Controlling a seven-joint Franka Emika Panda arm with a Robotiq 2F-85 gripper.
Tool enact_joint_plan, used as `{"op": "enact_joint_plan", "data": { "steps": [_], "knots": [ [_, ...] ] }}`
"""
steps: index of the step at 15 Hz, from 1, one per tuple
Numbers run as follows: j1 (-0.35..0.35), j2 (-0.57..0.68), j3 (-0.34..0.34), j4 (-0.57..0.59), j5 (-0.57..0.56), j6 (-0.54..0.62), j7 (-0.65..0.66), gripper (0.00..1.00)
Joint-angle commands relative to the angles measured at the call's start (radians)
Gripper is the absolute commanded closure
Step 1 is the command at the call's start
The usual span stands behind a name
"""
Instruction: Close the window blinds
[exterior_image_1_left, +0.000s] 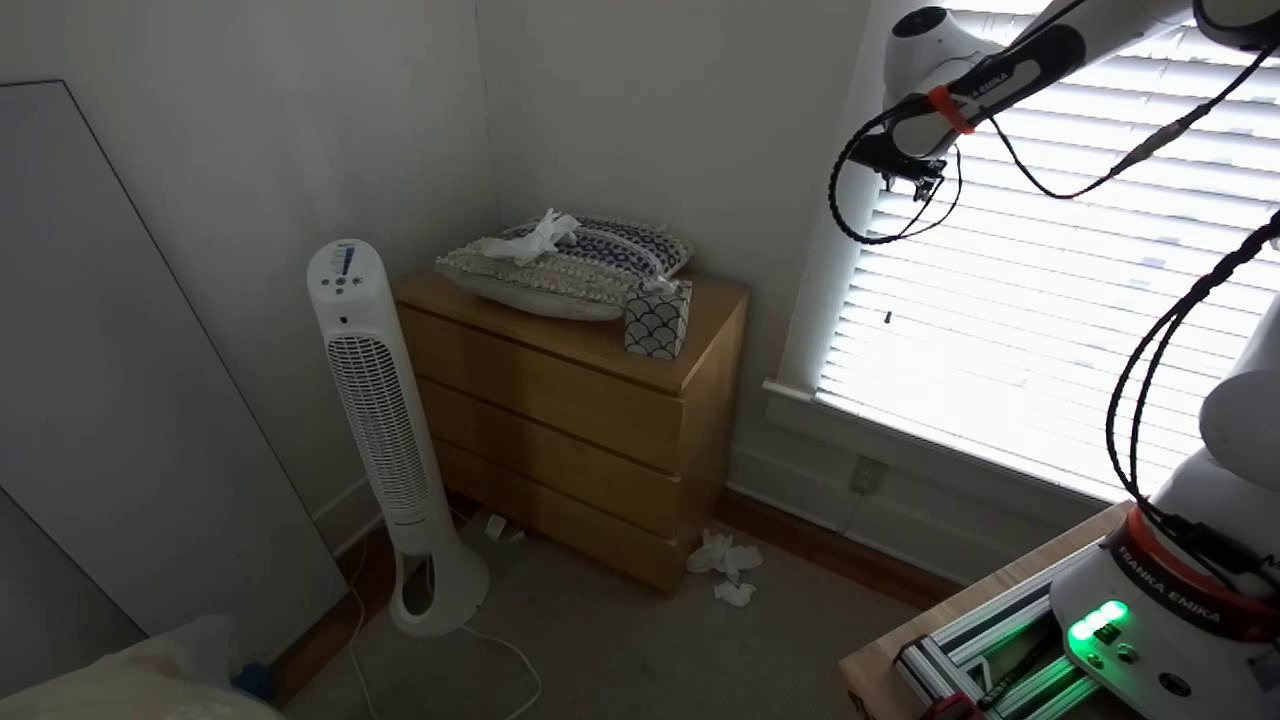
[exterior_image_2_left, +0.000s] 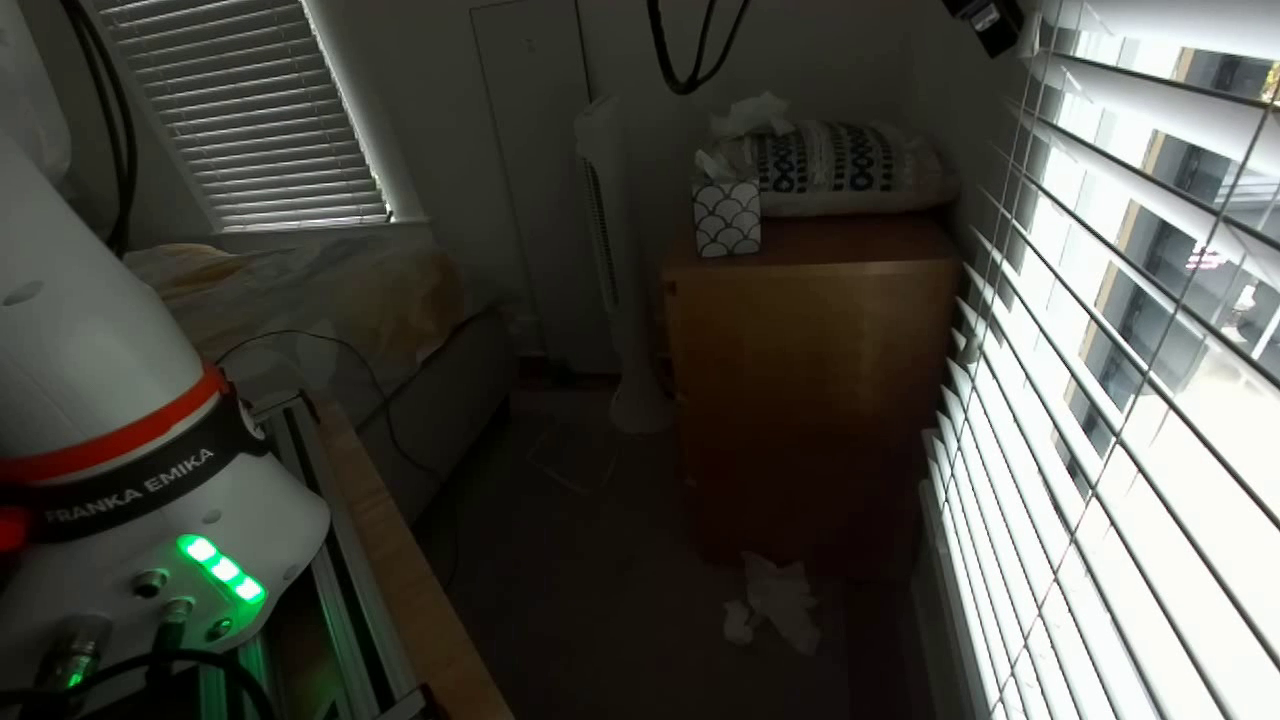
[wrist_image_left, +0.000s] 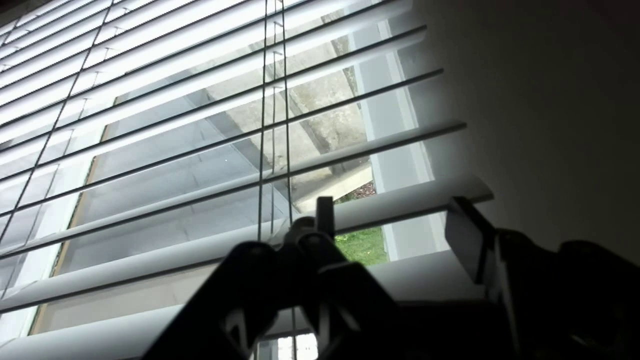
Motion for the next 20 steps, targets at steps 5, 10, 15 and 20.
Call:
{"op": "enact_joint_plan", "data": {
  "steps": [5, 10, 15, 20],
  "knots": [
    [0.025, 0.0, -0.003, 0.008, -0.006, -0.074, 0.009, 0.35],
    [0.023, 0.007, -0.007, 0.015, -0.024, -0.067, 0.019, 0.39],
    [0.018, 0.01, -0.006, 0.028, -0.016, -0.037, 0.014, 0.49],
    [0.02, 0.009, -0.005, 0.032, -0.014, -0.05, 0.011, 0.44]
  ]
}}
